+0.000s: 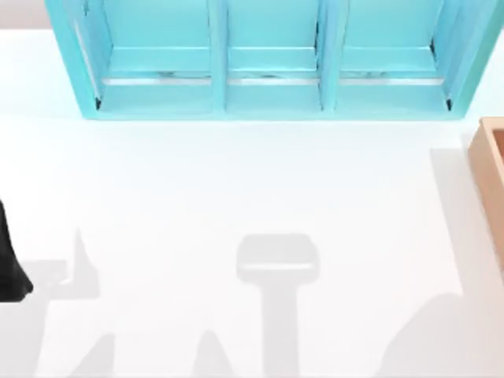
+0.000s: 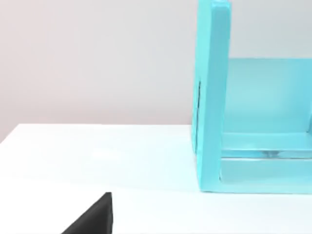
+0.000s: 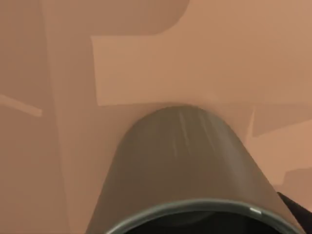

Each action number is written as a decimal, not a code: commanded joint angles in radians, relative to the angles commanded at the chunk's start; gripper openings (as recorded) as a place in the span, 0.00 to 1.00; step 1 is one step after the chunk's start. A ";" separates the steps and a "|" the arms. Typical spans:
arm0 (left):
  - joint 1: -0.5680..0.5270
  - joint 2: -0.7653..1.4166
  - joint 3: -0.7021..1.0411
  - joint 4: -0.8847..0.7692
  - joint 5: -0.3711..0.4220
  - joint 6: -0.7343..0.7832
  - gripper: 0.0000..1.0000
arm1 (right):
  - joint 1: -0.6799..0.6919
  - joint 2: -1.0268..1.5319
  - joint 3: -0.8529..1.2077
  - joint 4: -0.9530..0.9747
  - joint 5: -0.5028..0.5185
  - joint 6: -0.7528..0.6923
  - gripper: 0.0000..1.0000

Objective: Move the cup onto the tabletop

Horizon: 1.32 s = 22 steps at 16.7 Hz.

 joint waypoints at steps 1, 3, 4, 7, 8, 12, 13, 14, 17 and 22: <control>0.000 0.000 0.000 0.000 0.000 0.000 1.00 | 0.000 0.000 0.000 0.000 0.000 0.000 0.00; 0.000 0.000 0.000 0.000 0.000 0.000 1.00 | 0.000 0.000 0.000 0.000 0.000 0.000 0.00; 0.000 0.000 0.000 0.000 0.000 0.000 1.00 | 0.000 0.000 0.000 0.000 0.000 0.000 0.00; 0.000 0.000 0.000 0.000 0.000 0.000 1.00 | 0.002 -0.002 0.003 -0.004 0.000 0.004 0.00; 0.000 0.000 0.000 0.000 0.000 0.000 1.00 | 0.013 -0.008 0.012 -0.017 0.000 0.017 0.00; 0.000 0.000 0.000 0.000 0.000 0.000 1.00 | 0.136 -0.072 0.092 -0.174 -0.001 0.147 0.00; 0.000 0.000 0.000 0.000 0.000 0.000 1.00 | 0.179 -0.095 0.117 -0.228 -0.001 0.187 0.00; 0.000 0.000 0.000 0.000 0.000 0.000 1.00 | 0.224 -0.119 0.140 -0.279 -0.001 0.227 0.00; 0.000 0.000 0.000 0.000 0.000 0.000 1.00 | 0.321 -0.180 0.194 -0.379 -0.001 0.319 0.00; 0.000 0.000 0.000 0.000 0.000 0.000 1.00 | 0.330 -0.187 0.200 -0.390 -0.003 0.332 0.00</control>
